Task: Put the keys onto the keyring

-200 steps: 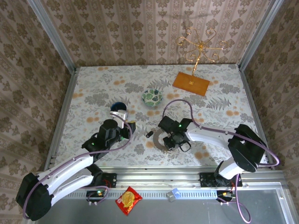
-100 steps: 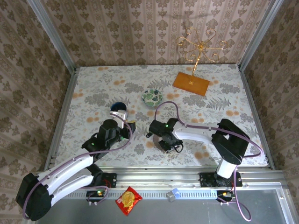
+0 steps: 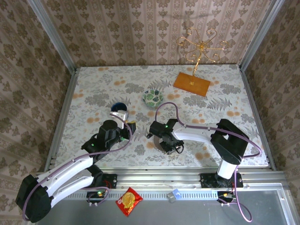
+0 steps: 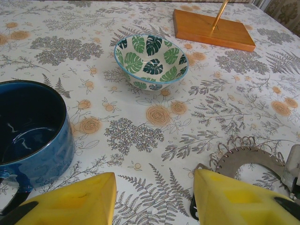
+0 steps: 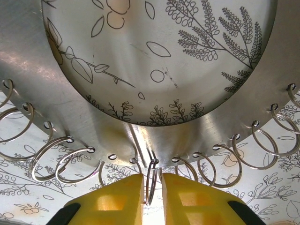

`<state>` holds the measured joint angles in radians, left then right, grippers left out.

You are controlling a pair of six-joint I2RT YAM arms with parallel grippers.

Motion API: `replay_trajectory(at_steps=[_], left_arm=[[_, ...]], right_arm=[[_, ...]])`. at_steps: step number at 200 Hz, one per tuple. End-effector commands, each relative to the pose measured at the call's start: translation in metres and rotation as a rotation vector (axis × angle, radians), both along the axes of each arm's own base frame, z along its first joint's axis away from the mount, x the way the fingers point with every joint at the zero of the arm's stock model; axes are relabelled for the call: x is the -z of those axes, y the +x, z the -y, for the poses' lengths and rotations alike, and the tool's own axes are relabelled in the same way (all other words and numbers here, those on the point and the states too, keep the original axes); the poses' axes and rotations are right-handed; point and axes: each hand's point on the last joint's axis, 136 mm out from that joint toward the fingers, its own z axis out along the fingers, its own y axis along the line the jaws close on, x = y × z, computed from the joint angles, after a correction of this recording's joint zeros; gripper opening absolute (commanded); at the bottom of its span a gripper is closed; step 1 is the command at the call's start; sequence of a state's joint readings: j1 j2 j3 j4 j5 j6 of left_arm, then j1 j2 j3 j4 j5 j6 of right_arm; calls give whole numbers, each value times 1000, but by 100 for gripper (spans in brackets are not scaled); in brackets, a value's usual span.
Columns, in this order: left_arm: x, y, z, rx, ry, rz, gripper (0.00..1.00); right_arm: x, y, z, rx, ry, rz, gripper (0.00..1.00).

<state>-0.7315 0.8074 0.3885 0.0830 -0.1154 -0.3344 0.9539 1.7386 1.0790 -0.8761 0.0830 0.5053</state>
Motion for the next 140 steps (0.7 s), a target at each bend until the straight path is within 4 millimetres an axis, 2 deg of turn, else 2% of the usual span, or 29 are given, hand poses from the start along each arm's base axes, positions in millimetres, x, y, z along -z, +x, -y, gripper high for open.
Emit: replay_trajectory(at_steps=[1, 40, 81, 108, 140], left_arm=[[-11, 1, 0, 10, 1, 36, 47], [-11, 2, 0, 11, 1, 36, 47], [-12, 2, 0, 12, 5, 39, 47], [-13, 2, 0, 15, 12, 45, 47], [-17, 2, 1, 30, 31, 62, 47]], right_arm=[[0, -2, 3, 0, -46, -9, 18], [2, -3, 2, -7, -52, -21, 16], [-3, -1, 3, -18, -50, -8, 0], [-19, 8, 2, -38, -24, 58, 0], [-51, 24, -8, -109, 79, 195, 0]])
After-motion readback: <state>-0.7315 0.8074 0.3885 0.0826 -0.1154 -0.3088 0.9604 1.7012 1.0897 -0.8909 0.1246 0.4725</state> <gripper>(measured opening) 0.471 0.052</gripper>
